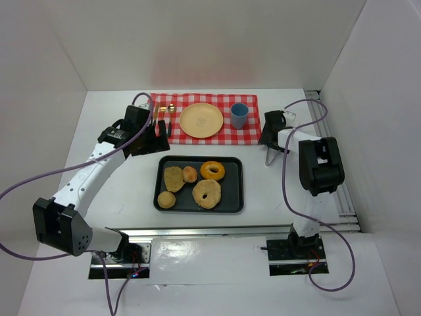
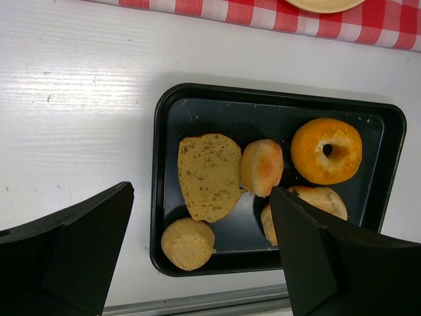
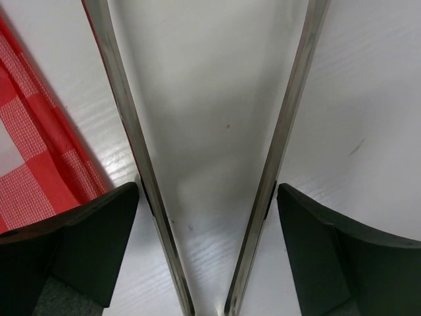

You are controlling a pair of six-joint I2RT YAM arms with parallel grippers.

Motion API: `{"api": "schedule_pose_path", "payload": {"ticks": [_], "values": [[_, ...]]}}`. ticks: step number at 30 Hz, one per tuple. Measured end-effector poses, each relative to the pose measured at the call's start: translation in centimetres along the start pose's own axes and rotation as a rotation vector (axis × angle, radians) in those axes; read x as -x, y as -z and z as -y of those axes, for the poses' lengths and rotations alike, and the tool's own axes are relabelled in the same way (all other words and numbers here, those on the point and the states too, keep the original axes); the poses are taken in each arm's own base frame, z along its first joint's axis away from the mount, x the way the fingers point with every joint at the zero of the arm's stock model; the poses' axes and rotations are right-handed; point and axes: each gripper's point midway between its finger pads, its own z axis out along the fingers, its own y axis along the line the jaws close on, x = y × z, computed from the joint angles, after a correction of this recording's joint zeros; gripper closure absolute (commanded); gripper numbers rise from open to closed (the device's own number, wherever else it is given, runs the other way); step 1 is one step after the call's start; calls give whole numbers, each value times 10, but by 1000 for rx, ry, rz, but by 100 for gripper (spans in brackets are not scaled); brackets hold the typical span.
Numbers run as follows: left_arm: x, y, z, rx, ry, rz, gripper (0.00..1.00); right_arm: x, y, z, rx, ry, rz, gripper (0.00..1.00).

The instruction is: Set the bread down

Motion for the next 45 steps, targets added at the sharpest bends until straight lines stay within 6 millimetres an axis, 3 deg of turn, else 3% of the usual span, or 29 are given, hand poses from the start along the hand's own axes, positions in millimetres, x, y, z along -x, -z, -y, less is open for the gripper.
{"api": "schedule_pose_path", "payload": {"ticks": [6,10,11,15,21,25,29,33,36,38,42,45], "values": [[-2,-5,0,6,-1,-12,2,14,-12,2,-4,-32,26,8],[-1,-6,0,8,-1,-16,4,20,-18,3,-2,-53,37,23],[0,-6,0,7,-1,-14,4,21,-19,4,-2,-55,38,33],[0,-6,1,6,-2,-13,4,22,-19,4,3,-63,32,48],[0,-6,1,6,-2,-14,4,20,-8,2,28,-65,-1,53],[1,-6,0,6,0,-13,4,41,35,-1,109,-85,15,53],[3,-6,-2,11,6,-9,4,80,116,-3,259,-122,106,52],[5,-7,-6,10,17,-6,4,87,191,-7,438,-103,137,52],[8,-6,-8,9,25,-1,4,64,233,-19,580,-52,73,51],[11,-5,-7,4,28,4,4,38,253,-30,658,1,-11,49],[15,-3,-7,-4,34,13,4,-21,277,-41,726,115,-205,49],[15,-2,-6,-13,36,12,4,-53,291,-40,739,174,-310,47]]}}
